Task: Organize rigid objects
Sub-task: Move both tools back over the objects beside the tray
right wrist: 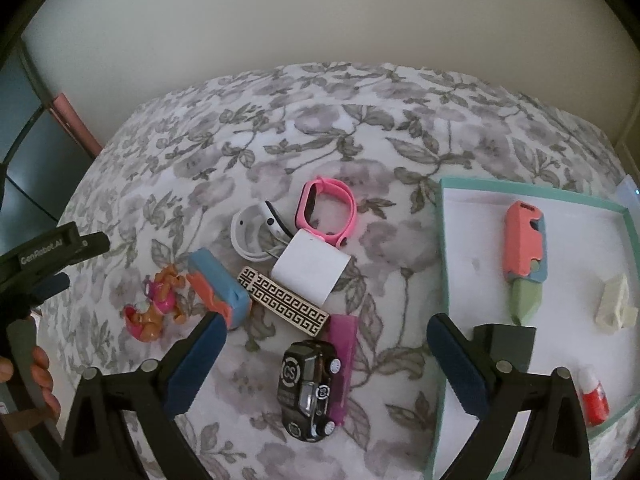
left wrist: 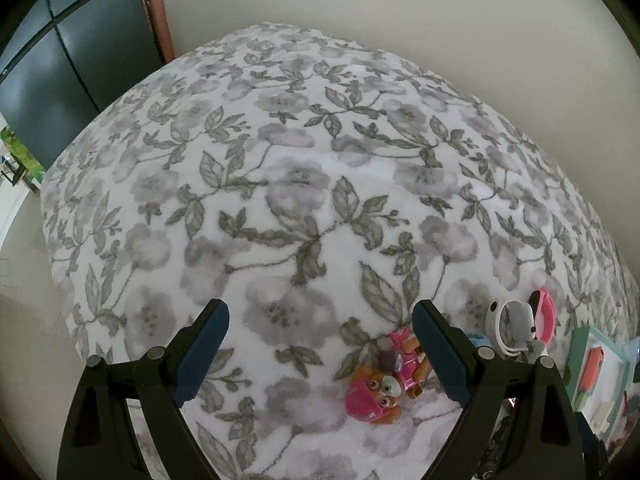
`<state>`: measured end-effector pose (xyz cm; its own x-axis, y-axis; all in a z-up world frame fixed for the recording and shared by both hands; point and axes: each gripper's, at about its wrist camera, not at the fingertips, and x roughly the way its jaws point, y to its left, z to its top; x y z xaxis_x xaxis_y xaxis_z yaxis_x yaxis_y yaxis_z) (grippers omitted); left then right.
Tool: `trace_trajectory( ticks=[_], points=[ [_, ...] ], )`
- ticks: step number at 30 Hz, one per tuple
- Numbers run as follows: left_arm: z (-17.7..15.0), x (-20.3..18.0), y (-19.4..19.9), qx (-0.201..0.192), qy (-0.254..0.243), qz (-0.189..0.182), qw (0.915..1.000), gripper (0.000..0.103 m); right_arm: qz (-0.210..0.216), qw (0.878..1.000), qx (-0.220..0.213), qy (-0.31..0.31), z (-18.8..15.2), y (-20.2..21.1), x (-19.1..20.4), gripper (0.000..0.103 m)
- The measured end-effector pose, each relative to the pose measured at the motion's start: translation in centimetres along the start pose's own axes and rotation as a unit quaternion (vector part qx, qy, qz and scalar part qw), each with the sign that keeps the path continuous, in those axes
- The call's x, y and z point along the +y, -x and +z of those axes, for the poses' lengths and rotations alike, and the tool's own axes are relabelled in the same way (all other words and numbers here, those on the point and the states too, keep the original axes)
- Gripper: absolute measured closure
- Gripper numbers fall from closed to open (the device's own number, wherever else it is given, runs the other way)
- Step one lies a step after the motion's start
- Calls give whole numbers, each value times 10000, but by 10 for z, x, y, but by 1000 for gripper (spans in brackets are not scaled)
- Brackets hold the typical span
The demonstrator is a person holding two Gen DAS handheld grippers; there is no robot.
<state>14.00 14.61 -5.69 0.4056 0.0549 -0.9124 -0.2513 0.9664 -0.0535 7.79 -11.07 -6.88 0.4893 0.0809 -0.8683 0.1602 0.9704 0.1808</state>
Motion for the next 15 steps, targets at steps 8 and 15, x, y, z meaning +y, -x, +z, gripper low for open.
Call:
trace_trajectory(
  ticks=[8,15],
  points=[
    [-13,-24,-23,521,-538,-400,9964,10,-136,9990,417,29,-8,-14,7,12],
    [-28,-32,-46,968,-656,-514,9918,11,-268,9961,813,225,-24,-29,16,20]
  ],
)
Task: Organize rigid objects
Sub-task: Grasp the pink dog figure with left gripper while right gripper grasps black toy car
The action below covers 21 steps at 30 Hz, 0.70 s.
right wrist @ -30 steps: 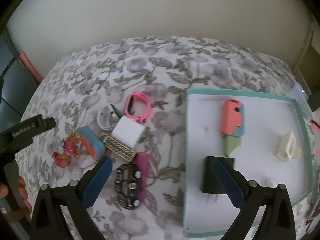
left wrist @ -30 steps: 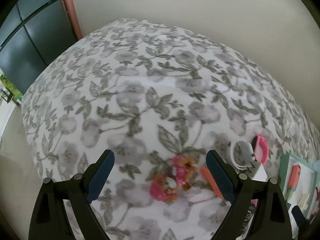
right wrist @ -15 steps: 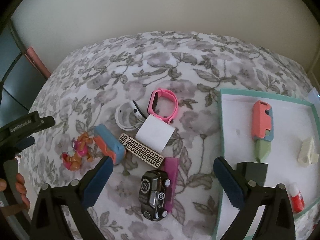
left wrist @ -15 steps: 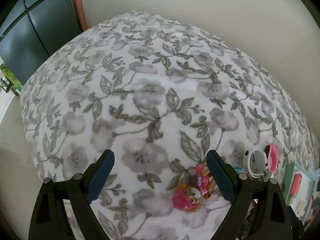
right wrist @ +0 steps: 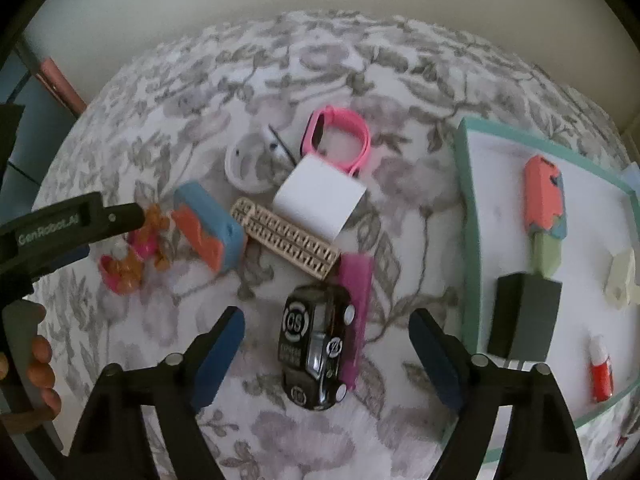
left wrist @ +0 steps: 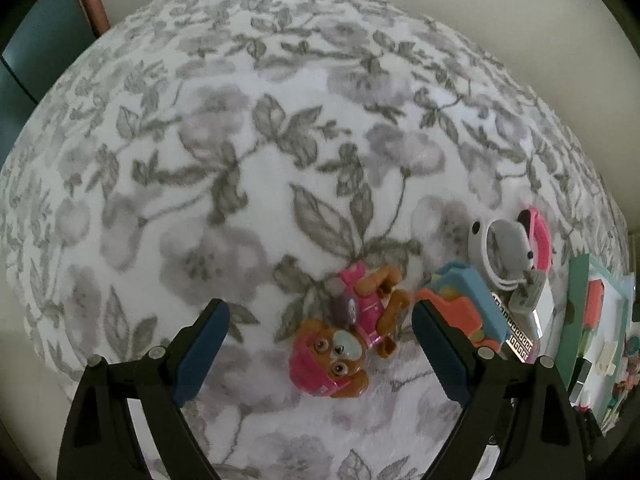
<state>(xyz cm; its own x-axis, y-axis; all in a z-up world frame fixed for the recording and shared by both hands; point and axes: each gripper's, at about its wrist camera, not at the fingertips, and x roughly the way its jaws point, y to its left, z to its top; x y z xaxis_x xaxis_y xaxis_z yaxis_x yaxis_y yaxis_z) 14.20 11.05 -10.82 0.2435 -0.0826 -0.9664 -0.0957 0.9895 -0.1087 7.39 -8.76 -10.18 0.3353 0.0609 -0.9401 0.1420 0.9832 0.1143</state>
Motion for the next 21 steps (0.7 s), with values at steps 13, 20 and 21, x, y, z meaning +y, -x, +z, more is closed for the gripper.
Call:
trace_trajectory(
  ticks=[13,20,21],
  points=[
    [-13,-18,-19,224,-285,17,9993,45,-189,9991,305,237,-14,-19,11,52],
    [-13,-27,-18,223,-309,-162,9991,46,-128,9993,317,158,-14,-16,7,67],
    [-13,-27,-16,211,-315,-173,9991,47,-109,9994,317,128,-13,-13,2,68]
  ],
)
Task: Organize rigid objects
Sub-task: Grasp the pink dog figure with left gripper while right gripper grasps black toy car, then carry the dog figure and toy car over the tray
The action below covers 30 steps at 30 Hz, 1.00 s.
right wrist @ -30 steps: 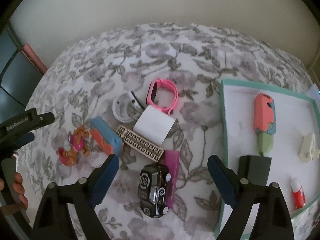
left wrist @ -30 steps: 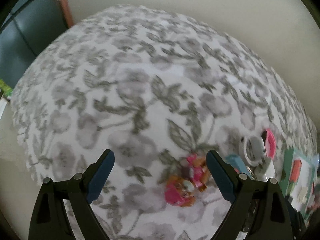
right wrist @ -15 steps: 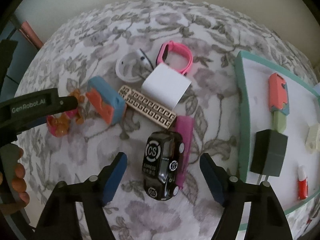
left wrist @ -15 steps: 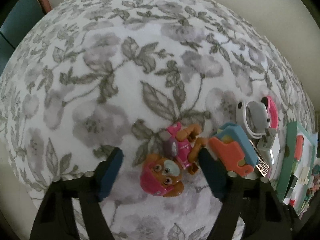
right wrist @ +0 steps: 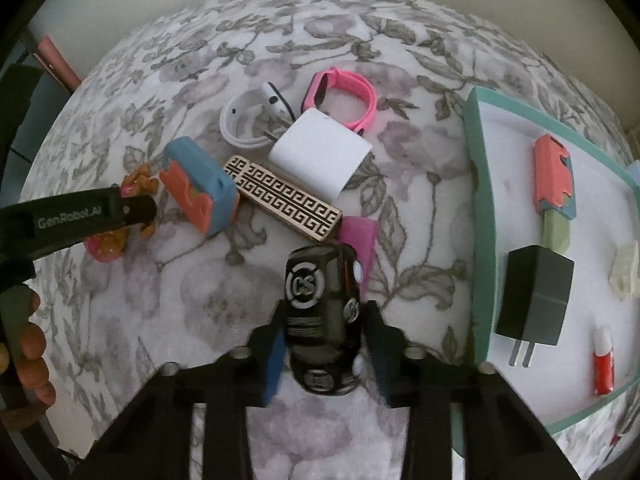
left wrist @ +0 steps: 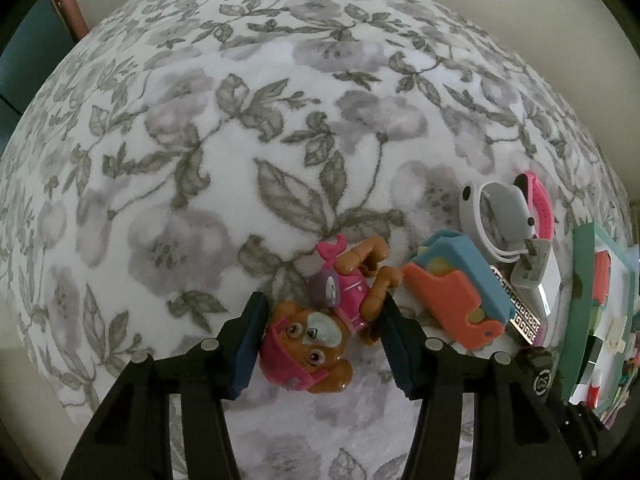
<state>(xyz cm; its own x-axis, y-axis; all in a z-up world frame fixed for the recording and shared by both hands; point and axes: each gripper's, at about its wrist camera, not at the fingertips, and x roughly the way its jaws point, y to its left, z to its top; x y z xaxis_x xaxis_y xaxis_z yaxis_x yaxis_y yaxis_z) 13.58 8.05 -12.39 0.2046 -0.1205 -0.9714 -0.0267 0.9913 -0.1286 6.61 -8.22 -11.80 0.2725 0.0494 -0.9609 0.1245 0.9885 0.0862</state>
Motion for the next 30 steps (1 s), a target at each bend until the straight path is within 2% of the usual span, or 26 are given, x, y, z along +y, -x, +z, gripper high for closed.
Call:
trace_trajectory(
  ticks=[17,25,30],
  points=[
    [11,-18,40,-326,75,-25,9994,47,296,9993,-113,-222,0,26,-27,68],
    [9,-27,87,-956,-7,-25,9954,47,487,9958,-666,-398,4,70,-46,68],
    [5,-39,105,-1239,-118,-189,9920,47,463,9931,-951,-503,6,90,-54,68]
  ],
)
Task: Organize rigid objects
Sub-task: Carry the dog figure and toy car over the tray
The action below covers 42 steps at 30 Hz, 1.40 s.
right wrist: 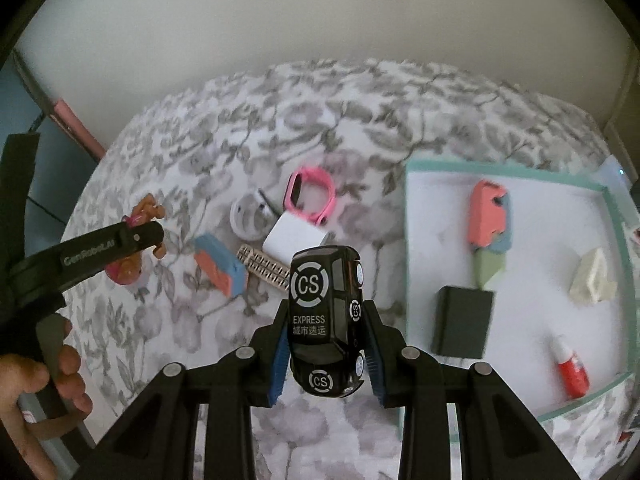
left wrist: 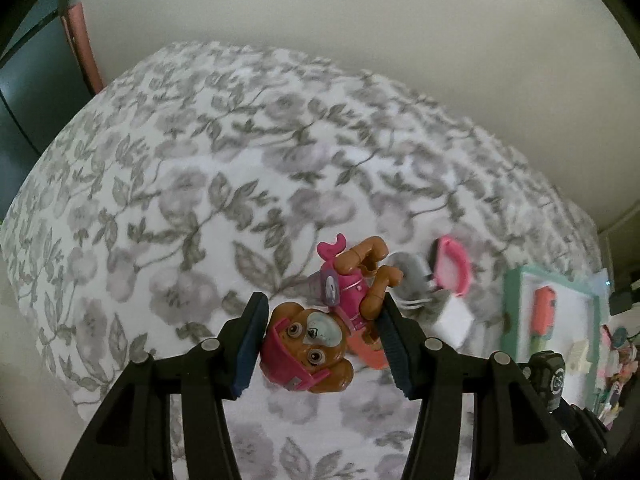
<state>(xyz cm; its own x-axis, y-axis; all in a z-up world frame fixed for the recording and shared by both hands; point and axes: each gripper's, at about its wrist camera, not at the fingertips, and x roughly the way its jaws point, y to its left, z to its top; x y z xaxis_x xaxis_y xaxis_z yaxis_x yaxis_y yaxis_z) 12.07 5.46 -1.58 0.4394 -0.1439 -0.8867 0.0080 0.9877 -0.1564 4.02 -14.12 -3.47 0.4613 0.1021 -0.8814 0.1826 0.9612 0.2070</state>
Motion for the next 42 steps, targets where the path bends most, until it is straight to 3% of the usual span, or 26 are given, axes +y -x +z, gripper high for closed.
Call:
trace_trajectory(
  ticks=[8,21,35,42],
  points=[
    [-6,-38,4,-135,-373,-124,9991,47,-202,9993,-103,-306,5,8,-26,68],
    [-31,-121,0,120,-1060,-530,9929,46,-449,9932,-57,-1074,-2,21,-101,68],
    [-73,-210,1,305,-2011,-866,9753,46,-878,9746,-114,-2055,-26,43,-200,68],
    [-95,-246,-2,384,-2473,-978,9632,46,-1049,9672,-216,-2305,-35,57,-228,68]
  ],
)
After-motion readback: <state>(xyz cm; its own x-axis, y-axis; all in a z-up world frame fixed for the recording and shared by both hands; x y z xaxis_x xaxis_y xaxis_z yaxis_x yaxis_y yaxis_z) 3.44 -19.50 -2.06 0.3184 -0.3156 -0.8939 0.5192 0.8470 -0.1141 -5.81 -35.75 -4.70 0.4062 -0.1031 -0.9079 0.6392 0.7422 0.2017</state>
